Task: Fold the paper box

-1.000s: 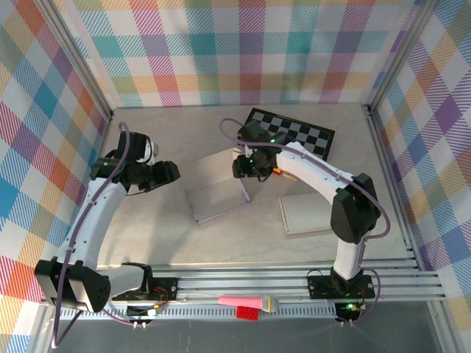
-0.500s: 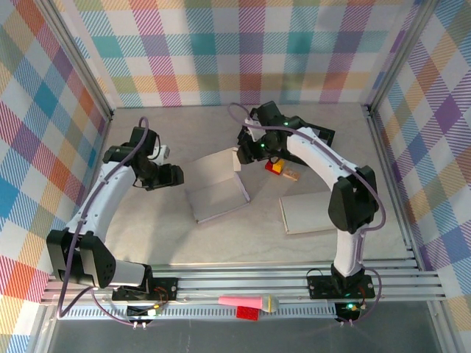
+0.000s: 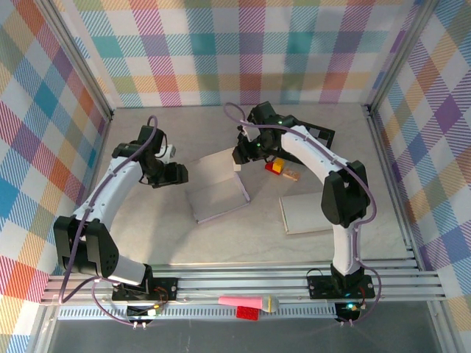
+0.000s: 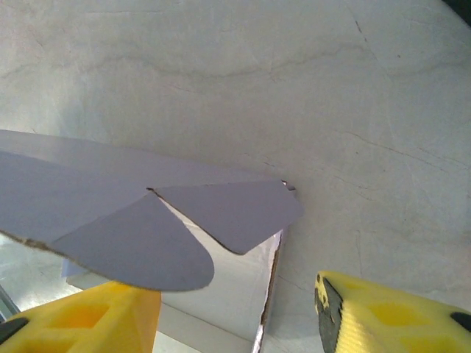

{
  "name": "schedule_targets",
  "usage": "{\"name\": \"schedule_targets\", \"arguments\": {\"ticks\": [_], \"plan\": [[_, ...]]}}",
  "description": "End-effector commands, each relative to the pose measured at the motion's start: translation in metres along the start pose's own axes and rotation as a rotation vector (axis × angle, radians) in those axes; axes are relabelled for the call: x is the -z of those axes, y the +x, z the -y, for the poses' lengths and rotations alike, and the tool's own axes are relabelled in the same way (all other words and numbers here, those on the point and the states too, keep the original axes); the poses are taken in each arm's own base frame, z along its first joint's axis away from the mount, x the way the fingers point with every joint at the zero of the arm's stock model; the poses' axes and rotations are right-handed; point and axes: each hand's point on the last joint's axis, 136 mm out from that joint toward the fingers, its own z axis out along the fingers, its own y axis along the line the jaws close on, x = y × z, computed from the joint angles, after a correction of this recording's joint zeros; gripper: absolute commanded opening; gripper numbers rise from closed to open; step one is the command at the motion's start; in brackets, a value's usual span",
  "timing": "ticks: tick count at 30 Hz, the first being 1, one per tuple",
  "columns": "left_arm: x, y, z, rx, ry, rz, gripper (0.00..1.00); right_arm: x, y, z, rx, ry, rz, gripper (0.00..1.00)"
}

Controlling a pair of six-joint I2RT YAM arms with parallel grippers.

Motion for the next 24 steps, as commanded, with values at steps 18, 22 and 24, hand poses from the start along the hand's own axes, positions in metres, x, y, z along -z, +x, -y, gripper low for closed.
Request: {"name": "schedule_targets", "arguments": {"ticks": [18,22,24], "plan": [[-0.007,-0.023,0.005,0.003,-0.006,0.037,0.42,-0.008,-0.017,-0.005,0.045,-0.048,0.014,0.49],[-0.009,-0.021,0.004,0.003,-0.007,0.031,0.39,-0.012,-0.017,-0.007,0.045,-0.061,0.009,0.46],[-0.010,-0.021,0.004,0.001,-0.007,0.027,0.38,-0.012,-0.017,-0.007,0.044,-0.062,0.009,0.44]]}}
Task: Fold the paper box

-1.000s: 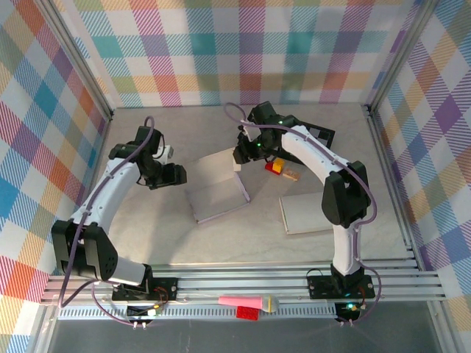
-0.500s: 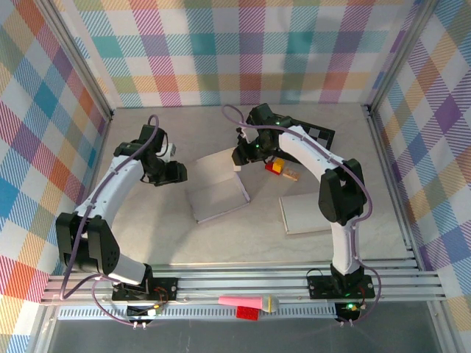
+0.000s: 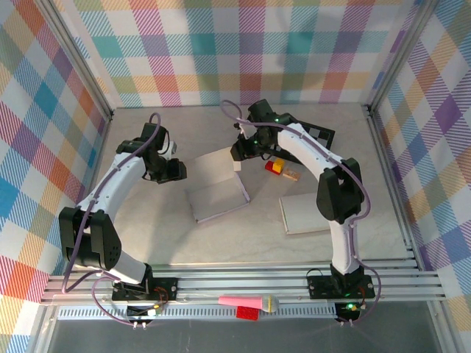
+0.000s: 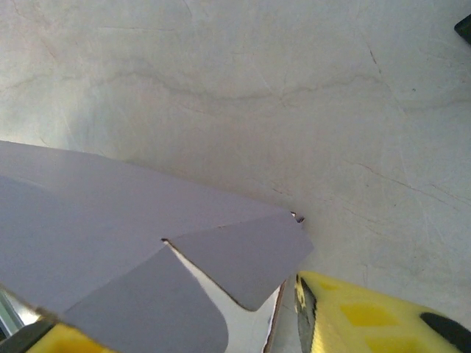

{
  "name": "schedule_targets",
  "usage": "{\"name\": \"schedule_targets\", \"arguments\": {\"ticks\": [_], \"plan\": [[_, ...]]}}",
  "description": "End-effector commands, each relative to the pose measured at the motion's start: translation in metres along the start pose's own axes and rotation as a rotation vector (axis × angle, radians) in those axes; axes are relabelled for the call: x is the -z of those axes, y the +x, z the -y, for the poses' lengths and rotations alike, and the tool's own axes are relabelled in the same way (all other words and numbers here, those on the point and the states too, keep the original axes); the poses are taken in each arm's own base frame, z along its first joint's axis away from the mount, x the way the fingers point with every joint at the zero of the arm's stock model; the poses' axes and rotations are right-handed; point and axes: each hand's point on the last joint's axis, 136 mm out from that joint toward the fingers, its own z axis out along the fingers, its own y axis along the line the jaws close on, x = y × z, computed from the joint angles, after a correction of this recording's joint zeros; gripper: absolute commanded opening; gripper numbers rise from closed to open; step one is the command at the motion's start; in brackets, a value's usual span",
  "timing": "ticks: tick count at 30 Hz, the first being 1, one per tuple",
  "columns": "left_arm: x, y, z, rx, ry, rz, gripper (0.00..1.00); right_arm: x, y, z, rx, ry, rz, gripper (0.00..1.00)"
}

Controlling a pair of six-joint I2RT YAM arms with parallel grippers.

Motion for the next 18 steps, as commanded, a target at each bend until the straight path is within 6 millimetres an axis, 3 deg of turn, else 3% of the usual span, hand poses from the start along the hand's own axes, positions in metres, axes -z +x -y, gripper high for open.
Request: {"name": "schedule_targets", "arguments": {"ticks": [1,12,18], "plan": [[0.001,-0.003,0.005,-0.017,0.006,0.007,0.38,-0.002,-0.002,-0.005,0.017,-0.033,-0.004,0.42],[-0.007,-0.013,0.008,-0.020,0.019,0.011,0.30,0.000,-0.003,-0.004,0.025,-0.016,0.000,0.35],[-0.007,-0.018,0.010,-0.025,0.020,0.022,0.24,-0.002,0.000,-0.003,0.023,-0.003,-0.009,0.25]]}}
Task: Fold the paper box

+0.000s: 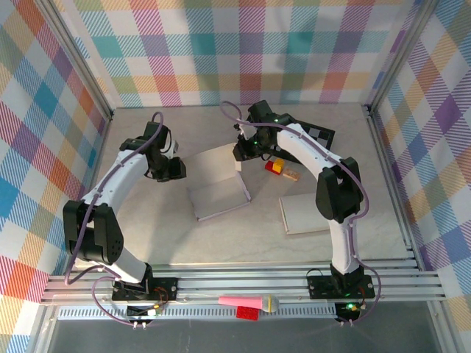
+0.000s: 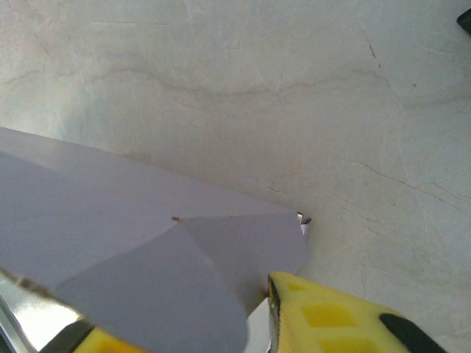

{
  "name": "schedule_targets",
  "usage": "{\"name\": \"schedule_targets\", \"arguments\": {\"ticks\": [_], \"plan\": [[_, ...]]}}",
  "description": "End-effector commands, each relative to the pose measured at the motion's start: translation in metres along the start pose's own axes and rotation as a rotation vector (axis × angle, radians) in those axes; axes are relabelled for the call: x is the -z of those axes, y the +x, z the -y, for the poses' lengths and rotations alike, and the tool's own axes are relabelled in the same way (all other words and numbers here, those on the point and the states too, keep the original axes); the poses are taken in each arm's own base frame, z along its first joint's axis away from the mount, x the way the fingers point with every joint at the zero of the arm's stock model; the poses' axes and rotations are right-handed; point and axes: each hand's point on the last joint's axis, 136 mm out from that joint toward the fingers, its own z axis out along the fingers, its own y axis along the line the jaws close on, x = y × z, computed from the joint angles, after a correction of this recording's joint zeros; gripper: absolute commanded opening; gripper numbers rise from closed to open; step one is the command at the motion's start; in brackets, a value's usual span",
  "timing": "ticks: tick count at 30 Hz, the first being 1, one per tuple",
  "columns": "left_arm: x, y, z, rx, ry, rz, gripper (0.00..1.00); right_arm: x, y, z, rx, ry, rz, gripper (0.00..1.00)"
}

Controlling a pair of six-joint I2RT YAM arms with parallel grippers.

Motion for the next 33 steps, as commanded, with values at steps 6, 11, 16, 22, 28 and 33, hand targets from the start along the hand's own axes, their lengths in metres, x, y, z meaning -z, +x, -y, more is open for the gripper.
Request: {"name": "schedule_targets", "arguments": {"ticks": [6,11,16,22,28,33], "plan": [[0.002,-0.014,0.007,-0.013,-0.002,0.038,0.05,0.001,-0.002,-0.002,0.028,0.041,0.003,0.13],[0.000,-0.018,0.007,0.001,-0.021,0.054,0.02,0.001,-0.004,-0.001,0.031,0.086,0.014,0.00],[0.001,-0.024,0.006,0.035,-0.033,0.078,0.01,0.002,-0.005,0.001,0.019,0.145,0.031,0.00],[0.005,-0.036,0.008,0.102,-0.028,0.149,0.00,0.007,-0.007,0.007,-0.065,0.225,0.066,0.00],[0.012,-0.059,0.016,0.131,0.011,0.253,0.00,0.016,-0.020,0.002,-0.125,0.294,0.152,0.00],[0.015,-0.079,0.018,0.115,0.031,0.369,0.00,0.013,-0.027,0.002,-0.178,0.304,0.223,0.00]]}}
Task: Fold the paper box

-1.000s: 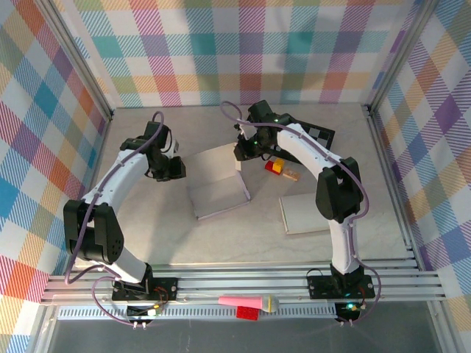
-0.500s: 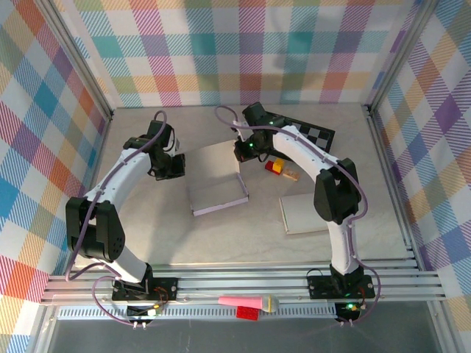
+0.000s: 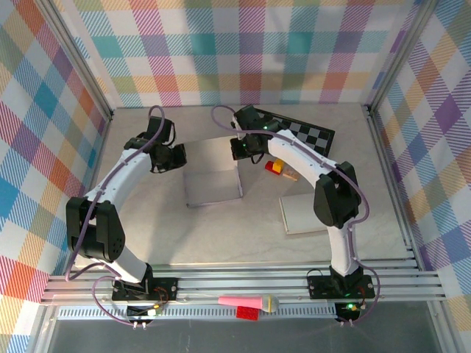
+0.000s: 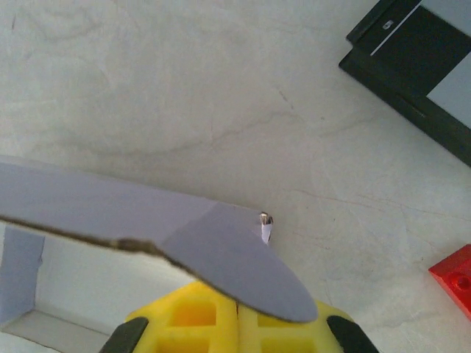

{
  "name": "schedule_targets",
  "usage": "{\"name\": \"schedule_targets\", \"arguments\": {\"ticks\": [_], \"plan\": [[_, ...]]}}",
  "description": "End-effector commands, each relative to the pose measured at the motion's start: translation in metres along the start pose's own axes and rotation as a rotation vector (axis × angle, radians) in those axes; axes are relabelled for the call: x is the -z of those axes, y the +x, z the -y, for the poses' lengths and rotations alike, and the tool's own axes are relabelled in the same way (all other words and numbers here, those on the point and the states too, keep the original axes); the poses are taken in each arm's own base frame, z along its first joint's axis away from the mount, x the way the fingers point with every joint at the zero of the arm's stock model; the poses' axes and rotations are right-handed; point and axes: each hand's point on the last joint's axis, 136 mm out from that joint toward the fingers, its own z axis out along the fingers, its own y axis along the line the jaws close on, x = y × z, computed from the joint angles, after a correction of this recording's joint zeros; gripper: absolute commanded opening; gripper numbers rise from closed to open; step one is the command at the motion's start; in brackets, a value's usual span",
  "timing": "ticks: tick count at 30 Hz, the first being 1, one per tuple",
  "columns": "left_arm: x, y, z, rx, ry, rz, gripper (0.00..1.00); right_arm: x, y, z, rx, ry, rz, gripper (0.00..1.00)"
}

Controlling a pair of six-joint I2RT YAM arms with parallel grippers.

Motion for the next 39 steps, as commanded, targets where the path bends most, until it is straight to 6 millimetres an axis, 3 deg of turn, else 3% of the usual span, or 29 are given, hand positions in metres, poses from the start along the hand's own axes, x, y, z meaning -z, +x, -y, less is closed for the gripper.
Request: {"name": "schedule_targets", "arguments": {"ticks": [1,9,19,39], "plan": [[0.007,-0.028,0.013,0.002,0.057,0.154,0.00,0.008,-0.008,-0.002,-0.070,0.012,0.078,0.00],[-0.014,-0.017,0.011,0.008,0.106,0.183,0.00,-0.002,0.002,-0.007,-0.115,-0.035,0.142,0.00],[-0.008,-0.009,0.013,0.017,0.168,0.237,0.00,-0.003,0.023,-0.018,-0.180,0.006,0.138,0.00],[-0.009,0.049,-0.007,0.064,0.156,0.318,0.02,-0.008,0.077,-0.011,-0.123,0.080,0.150,0.00]]}}
